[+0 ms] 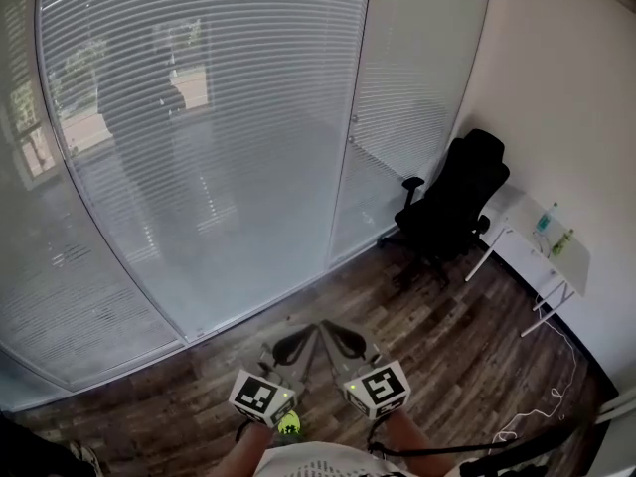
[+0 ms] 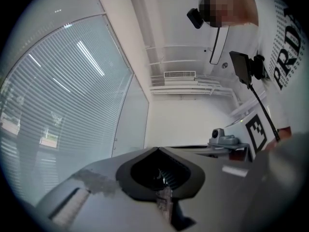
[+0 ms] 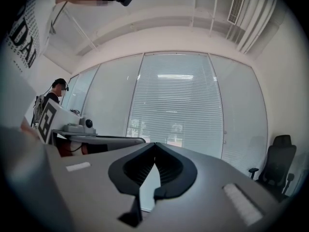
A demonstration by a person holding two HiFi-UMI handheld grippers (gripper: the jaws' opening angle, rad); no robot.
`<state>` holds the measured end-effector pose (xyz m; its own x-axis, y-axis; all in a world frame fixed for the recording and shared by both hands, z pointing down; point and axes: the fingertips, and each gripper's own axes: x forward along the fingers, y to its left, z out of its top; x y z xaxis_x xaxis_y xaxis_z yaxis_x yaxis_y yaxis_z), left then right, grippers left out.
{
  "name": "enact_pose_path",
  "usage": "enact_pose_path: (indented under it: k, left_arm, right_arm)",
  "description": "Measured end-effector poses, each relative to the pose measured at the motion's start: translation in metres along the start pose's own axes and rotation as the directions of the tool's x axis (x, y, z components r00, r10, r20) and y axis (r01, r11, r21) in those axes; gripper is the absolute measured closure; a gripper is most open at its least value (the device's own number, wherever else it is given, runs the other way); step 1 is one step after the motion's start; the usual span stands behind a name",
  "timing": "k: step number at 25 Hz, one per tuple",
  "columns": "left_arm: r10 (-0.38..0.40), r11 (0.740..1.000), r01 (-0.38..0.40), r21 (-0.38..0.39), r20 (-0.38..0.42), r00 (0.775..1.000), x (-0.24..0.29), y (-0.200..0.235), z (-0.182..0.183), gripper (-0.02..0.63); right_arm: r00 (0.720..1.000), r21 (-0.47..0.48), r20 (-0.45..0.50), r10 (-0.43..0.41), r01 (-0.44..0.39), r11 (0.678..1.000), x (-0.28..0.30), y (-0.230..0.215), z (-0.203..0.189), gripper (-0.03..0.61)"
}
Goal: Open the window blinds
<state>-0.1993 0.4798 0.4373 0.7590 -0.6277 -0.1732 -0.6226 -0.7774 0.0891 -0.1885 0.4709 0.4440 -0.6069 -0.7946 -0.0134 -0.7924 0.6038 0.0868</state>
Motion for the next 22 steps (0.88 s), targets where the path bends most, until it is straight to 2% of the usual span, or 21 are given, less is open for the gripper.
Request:
enact_pose_path:
  k: [3, 11, 16, 22]
  left_arm:
    - [-0.017, 1.0, 0.017, 0.008, -0.002, 1.0, 0.014, 0.028, -0.001, 0.621]
    - [-0.061, 0.997, 0.061, 0.038, -0.009, 0.998, 0.043, 0.098, -0.001, 0.621]
    - [-0.064, 0.998, 0.064, 0.016, -0.002, 0.998, 0.057, 0.111, -0.001, 0.621]
    - [-0.076, 0.997, 0.076, 0.021, -0.013, 0.997, 0.076, 0.129, -0.019, 0.621]
  right_arm:
    - [1.0, -0.027, 0.008, -0.009, 0.009, 1.0, 0.03, -0.015, 0.003, 0.569]
    - [0.998, -0.014, -0.002, -0.07, 0.07, 0.997, 0.094, -0.038, -0.001, 0.569]
    - [0.996, -0.012, -0.009, -0.087, 0.087, 0.996, 0.105, -0.05, -0.003, 0.569]
    - [0.995, 0.0, -0.011, -0.098, 0.098, 0.995, 0.123, -0.069, -0.02, 0.569]
